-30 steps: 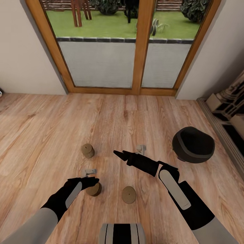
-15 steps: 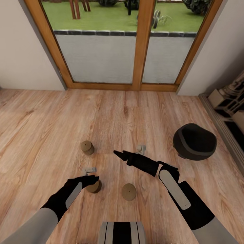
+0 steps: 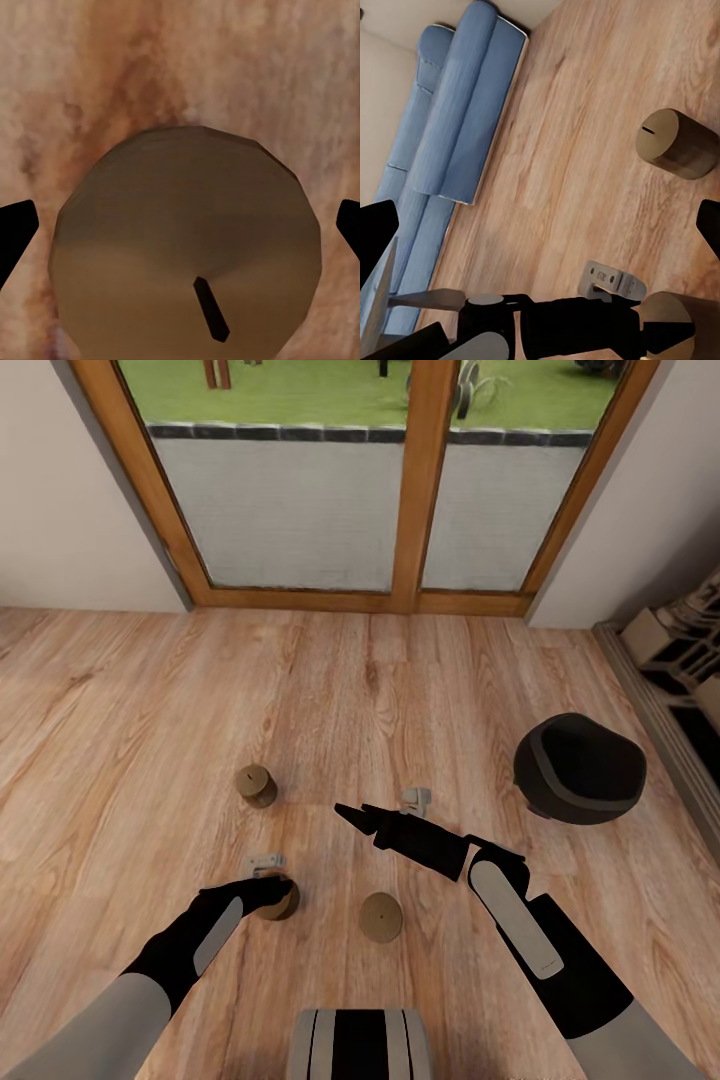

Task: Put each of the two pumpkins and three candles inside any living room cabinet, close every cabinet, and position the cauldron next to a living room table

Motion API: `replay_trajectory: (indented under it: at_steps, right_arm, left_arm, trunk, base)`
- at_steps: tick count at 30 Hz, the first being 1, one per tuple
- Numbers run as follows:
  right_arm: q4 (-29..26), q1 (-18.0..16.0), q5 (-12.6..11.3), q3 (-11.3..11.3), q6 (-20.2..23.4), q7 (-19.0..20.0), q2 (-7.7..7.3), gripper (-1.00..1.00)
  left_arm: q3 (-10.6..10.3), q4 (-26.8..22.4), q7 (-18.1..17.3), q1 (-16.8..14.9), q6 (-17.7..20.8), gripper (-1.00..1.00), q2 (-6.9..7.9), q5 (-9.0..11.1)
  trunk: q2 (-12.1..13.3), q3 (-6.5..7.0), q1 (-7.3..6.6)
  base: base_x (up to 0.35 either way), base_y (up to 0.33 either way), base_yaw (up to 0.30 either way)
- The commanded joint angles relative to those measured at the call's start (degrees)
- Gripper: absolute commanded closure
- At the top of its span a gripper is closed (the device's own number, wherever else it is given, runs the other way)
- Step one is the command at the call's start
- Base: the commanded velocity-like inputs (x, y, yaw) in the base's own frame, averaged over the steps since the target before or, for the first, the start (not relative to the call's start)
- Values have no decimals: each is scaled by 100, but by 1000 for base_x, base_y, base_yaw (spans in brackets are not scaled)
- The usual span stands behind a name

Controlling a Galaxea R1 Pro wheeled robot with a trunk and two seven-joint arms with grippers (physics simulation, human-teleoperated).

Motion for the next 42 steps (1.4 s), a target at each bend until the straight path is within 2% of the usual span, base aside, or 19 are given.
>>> replay_trajectory:
  at_steps: [1, 42]
  right_arm:
    - [-2, -3, -28, 3, 20, -2, -3, -100]
    - [-10, -3, -28, 3, 20, -1, -3, -100]
  left_arm:
    - [-34, -11, 52, -2, 17, -100, 7, 59]
    - [-43, -11, 52, -2, 18, -100, 5, 59]
  trunk:
    - [-1, -3, -1]
    - [-5, -70, 7]
  base:
    - [0, 0, 0]
    - [0, 0, 0]
